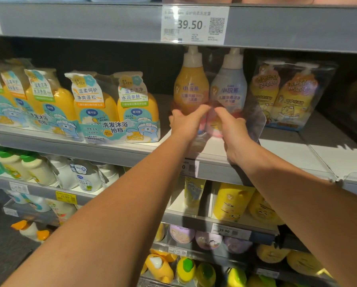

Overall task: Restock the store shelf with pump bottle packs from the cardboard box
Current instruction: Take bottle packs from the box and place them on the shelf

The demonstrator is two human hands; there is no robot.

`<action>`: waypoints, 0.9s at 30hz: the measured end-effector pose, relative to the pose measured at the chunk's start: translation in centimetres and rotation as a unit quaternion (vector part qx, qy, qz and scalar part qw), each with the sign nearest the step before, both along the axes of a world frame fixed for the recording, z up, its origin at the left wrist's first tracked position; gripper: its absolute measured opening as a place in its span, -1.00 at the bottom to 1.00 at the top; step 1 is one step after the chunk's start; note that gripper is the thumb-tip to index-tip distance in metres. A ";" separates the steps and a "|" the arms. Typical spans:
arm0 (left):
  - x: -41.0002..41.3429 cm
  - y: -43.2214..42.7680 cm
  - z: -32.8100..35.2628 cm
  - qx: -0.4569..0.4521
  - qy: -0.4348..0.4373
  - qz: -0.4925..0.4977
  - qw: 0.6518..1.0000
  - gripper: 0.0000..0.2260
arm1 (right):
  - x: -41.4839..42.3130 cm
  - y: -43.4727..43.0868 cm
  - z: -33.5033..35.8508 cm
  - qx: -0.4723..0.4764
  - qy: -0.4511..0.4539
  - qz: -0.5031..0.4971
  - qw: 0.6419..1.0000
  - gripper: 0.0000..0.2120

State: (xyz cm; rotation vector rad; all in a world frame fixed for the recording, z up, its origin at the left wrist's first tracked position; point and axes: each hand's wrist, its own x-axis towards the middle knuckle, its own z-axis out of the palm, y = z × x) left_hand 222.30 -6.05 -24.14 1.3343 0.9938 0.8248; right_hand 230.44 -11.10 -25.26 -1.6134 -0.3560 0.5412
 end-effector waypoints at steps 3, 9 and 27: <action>0.0 0.1 0.1 0.005 0.005 -0.006 1.000 0.06 | 0.0 -0.5 0.2 -0.015 -0.019 0.015 1.000 0.01; -0.4 1.0 -0.6 0.030 0.010 -0.027 0.999 -0.09 | 0.6 -0.6 0.0 0.003 -0.021 0.061 0.998 0.06; 1.2 2.8 -0.4 -0.020 0.011 -0.022 0.999 -0.24 | 2.1 2.2 -0.7 0.040 0.015 0.030 0.999 0.15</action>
